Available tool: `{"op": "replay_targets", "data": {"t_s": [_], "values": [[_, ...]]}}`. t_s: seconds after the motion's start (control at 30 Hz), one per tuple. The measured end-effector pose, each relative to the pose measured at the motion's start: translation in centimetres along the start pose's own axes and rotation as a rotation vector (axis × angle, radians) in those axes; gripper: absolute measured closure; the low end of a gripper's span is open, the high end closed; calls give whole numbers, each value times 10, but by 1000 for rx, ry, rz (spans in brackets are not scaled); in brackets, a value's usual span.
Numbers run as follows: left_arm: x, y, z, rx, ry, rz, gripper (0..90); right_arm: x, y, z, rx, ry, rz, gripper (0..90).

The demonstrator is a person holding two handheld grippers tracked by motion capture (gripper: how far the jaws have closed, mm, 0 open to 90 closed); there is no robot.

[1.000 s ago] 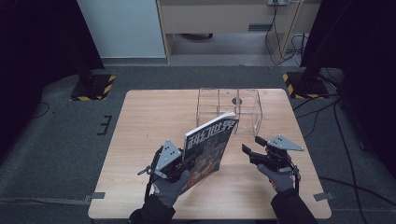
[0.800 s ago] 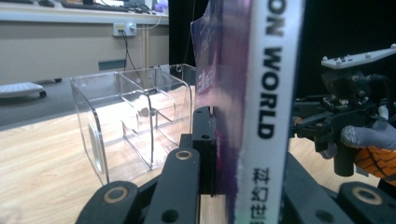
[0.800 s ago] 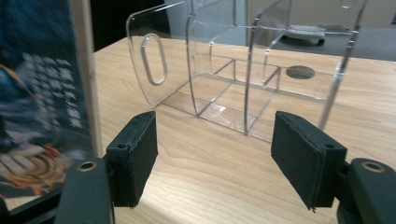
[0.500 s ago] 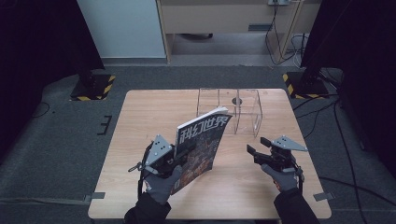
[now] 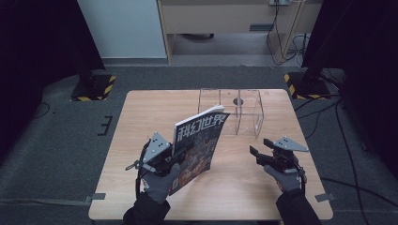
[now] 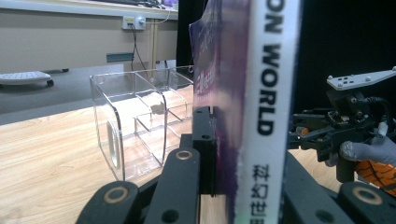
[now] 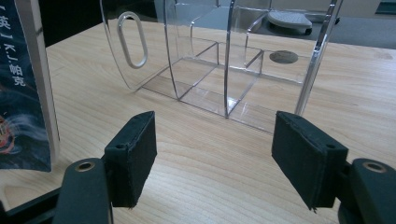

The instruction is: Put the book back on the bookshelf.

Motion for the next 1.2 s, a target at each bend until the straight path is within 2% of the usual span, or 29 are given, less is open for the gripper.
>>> {"op": "replay_targets", "data": {"t_s": [0.37, 0.8, 1.07, 1.2], "values": [[2, 1, 0, 7, -9, -3, 819, 0, 1, -2, 2, -13, -3, 306], [-13, -6, -6, -23, -12, 38, 819, 1, 0, 0, 14, -13, -10, 306], [-24, 6, -9, -32, -15, 58, 819, 4, 0, 4, 26, -12, -18, 303], [-31, 13, -9, -29, -21, 73, 819, 8, 2, 6, 30, -8, -40, 294]]}}
Point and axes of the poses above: each handheld gripper's, and its own axes: y roughly forward along the jaws, x roughly out of its underside, z roughly to its right, the point moved 8 cm from there along y, roughly forward along the jaws, and after that the axes turned 4 degrees about x, right-handed, at the moved point
